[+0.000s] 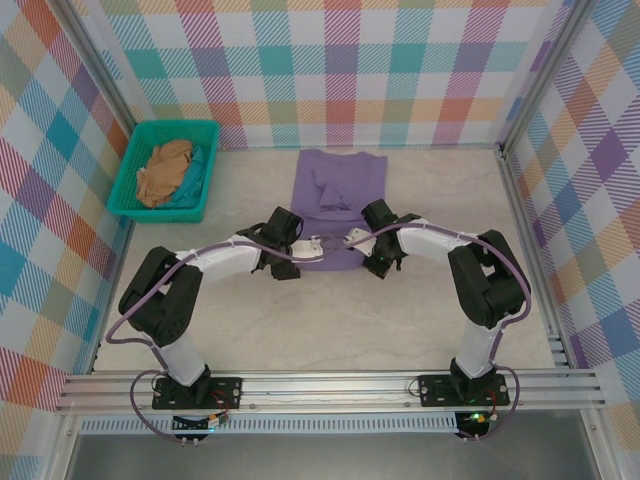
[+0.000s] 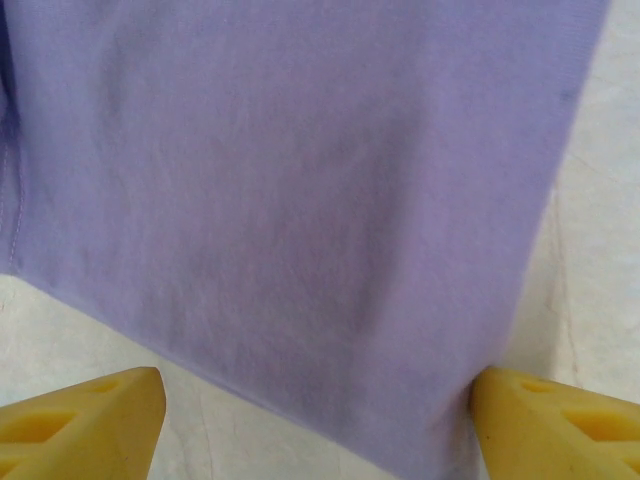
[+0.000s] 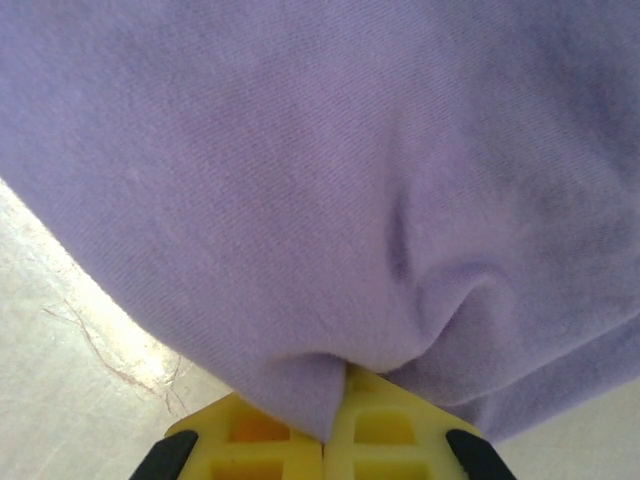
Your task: Fold and stack the t-shirts
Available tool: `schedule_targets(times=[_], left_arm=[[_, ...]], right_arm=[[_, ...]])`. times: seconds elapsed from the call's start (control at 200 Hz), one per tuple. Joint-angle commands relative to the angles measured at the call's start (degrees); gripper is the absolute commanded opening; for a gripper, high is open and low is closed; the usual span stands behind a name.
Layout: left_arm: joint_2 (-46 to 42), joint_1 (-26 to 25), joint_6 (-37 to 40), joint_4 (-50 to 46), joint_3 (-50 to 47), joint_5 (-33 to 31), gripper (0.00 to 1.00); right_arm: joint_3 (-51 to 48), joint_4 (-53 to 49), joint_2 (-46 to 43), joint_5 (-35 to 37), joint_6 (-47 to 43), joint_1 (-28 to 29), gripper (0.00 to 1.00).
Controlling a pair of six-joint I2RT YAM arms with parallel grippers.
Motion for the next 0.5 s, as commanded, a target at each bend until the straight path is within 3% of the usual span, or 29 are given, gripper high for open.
schedule_targets(times=[0.0,0.32,0.495], left_arm=[[3.0,-0.3,0.8,0.5,1.8,1.1,0.78],[9.1,-0.2,-0.4,1.0,2.1,1.0,0.59],[13.0,-0.2,-2.8,-4.7,6.3,0.8,0.39]], right_arm=[[-1.0,-1.9,-1.1,-1.7,-0.1,-0.5,0.00],[-1.0,-2.8,-1.8,-2.3,0.3,-0.6,0.00],[-1.1,-3.2,-3.5,-2.8,1.0,-0.6,0.00]])
